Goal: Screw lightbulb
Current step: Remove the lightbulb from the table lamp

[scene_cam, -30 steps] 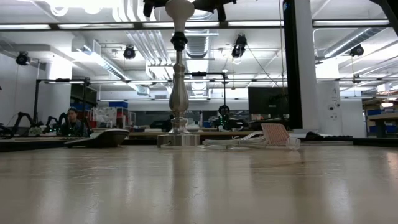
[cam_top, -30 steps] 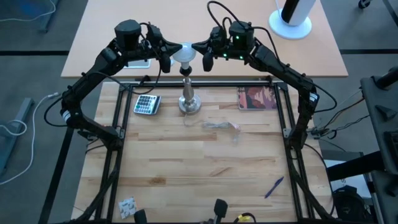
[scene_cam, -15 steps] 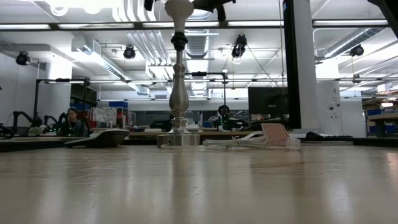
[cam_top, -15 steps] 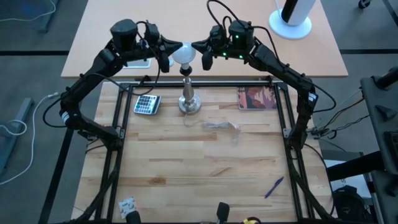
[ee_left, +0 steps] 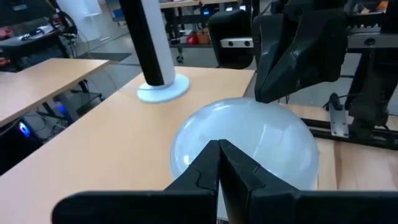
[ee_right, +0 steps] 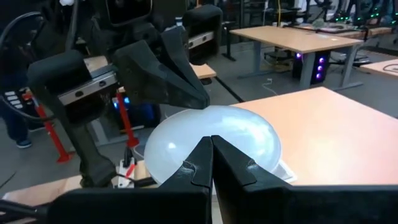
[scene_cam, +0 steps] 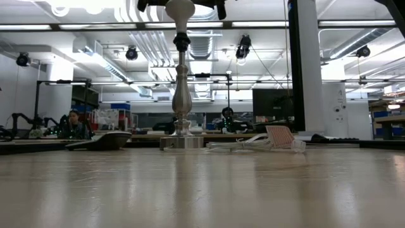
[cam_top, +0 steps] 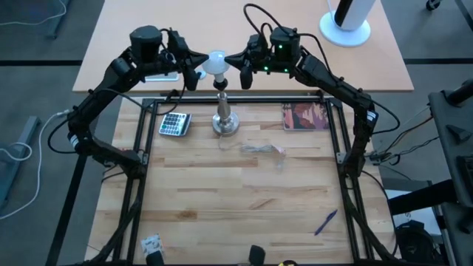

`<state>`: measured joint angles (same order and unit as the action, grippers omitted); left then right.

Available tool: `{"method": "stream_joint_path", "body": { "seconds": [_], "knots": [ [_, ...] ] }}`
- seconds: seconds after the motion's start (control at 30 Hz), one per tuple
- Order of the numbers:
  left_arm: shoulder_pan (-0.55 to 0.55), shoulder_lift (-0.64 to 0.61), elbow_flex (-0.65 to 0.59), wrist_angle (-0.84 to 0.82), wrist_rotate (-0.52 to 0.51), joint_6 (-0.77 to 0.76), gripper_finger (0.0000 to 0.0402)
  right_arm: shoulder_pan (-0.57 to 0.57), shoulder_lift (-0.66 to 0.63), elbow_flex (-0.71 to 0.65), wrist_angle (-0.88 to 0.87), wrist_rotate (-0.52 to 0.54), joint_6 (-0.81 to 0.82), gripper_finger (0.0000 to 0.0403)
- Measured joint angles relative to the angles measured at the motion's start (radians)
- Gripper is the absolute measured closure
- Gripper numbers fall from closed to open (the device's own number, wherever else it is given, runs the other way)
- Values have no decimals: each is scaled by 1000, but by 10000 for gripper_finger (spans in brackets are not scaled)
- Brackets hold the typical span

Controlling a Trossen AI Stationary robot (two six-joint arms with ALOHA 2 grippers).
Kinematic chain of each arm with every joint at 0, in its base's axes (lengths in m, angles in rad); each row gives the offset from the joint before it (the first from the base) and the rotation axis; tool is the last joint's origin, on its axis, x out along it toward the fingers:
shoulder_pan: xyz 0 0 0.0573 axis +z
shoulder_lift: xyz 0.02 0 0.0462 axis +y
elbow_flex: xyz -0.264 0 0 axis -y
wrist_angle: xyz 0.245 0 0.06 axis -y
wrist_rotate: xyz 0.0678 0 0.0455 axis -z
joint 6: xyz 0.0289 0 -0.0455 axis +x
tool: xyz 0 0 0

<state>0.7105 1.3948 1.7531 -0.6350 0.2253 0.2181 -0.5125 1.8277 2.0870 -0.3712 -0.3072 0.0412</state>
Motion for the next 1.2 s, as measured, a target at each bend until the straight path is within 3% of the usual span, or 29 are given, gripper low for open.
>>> {"method": "stream_joint_path", "body": {
  "seconds": [0.57, 0.97, 1.03, 1.2],
  "knots": [
    [-20, 9, -9, 79, 50, -149, 401, -12, -2, -11, -12, 82, -18, 403],
    [-25, -22, -3, 124, 61, -170, 401, -11, -8, -14, 3, 91, -15, 403],
    [-22, -35, -3, 128, 47, -154, 401, -11, -10, -5, -5, 90, -12, 403],
    [-17, -53, 0, 92, -99, -22, 401, -9, -11, 23, -13, 77, -16, 403]
  ]
}}
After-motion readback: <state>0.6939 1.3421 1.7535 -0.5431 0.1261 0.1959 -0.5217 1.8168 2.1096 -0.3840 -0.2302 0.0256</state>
